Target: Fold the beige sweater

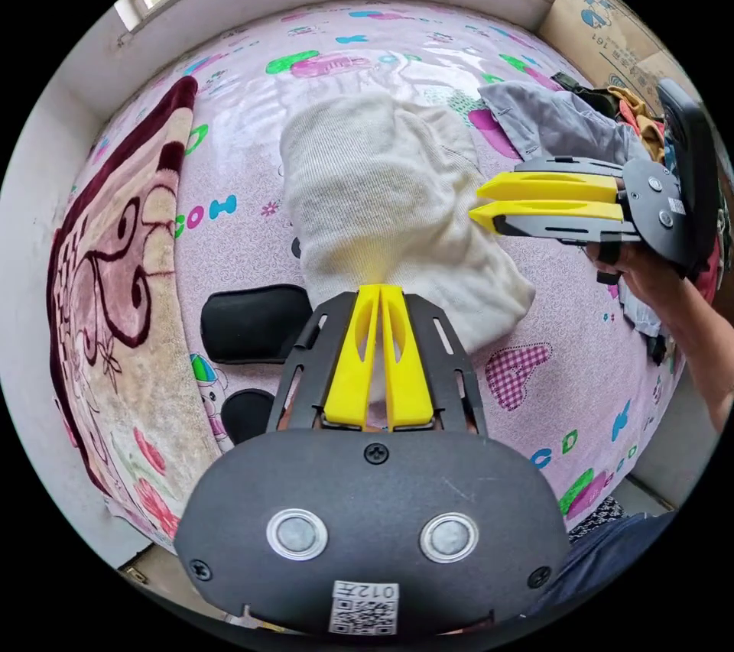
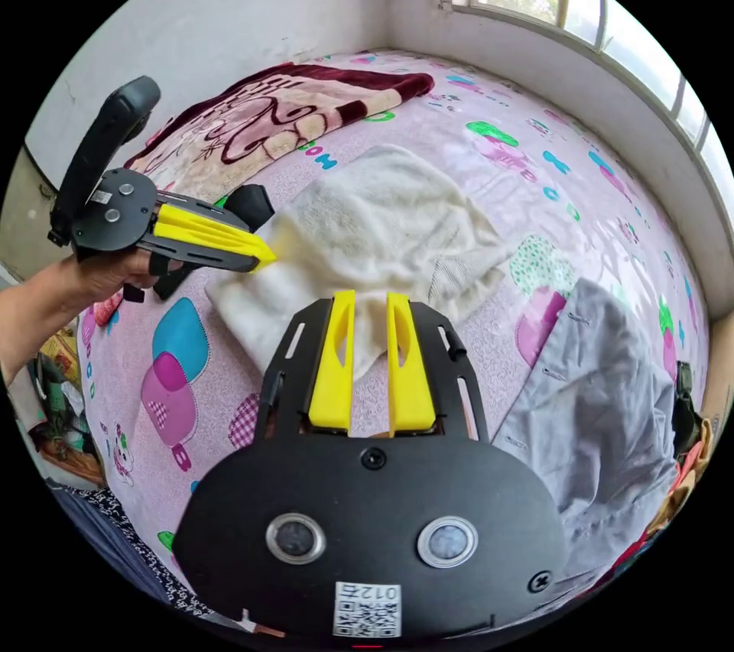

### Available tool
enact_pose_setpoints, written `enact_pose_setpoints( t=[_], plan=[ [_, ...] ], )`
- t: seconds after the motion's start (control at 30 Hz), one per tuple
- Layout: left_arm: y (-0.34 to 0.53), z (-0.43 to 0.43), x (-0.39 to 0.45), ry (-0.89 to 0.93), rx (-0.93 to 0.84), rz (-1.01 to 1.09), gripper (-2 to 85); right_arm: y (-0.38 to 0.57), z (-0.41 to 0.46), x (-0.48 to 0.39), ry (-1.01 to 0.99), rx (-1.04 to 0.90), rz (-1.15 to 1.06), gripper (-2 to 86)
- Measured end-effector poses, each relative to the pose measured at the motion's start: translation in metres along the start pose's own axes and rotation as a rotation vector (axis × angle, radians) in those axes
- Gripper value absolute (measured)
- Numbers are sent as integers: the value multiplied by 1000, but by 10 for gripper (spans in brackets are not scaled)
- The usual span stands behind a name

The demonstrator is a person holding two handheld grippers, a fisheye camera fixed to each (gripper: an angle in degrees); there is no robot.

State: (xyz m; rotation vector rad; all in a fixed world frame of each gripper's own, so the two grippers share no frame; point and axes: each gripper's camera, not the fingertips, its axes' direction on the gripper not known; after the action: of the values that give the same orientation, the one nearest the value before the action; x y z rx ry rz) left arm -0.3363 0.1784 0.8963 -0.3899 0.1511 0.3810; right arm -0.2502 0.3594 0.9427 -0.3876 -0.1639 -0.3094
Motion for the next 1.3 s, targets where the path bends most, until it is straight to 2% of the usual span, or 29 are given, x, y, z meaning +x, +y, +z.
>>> enact_pose_setpoints(
  t=[0.2,0.3,0.37,0.43,0.5,0.6,0.7,0.9,1.1,1.2,1.3],
  plan=[
    [2,12,15,-59,-63,121,-1,24,52,-19,21,-127,-40,48],
    [-6,6,6,8,-97,169,-1,25,56,-19,40,-177,-55,47],
    [-11,-14,-2,44,-34,167,-1,18,44,-9,12,-157,-58,54],
    [-27,-46,-18,56,103,123,-2,3,20,24,52,-12,60,70],
    [-50,-53,-30,28,153,49,-2,-17,19,57,40,27,187,90],
    [-95,-32,-38,-2,118,-21,-2,-43,47,98,19,-44,355,124],
    [-119,4,-32,10,-1,-11,-1,-42,77,110,31,-138,405,138],
    [-134,14,-7,-155,8,138,-1,-23,62,86,123,-91,300,91],
    [-109,-15,-28,-53,76,49,-1,-23,14,90,174,-54,338,93],
    [-64,-49,-46,44,170,-18,-2,-13,-28,67,286,74,245,78],
    [-26,-52,-36,70,169,-8,-2,-12,-31,35,196,88,116,73]
  ],
)
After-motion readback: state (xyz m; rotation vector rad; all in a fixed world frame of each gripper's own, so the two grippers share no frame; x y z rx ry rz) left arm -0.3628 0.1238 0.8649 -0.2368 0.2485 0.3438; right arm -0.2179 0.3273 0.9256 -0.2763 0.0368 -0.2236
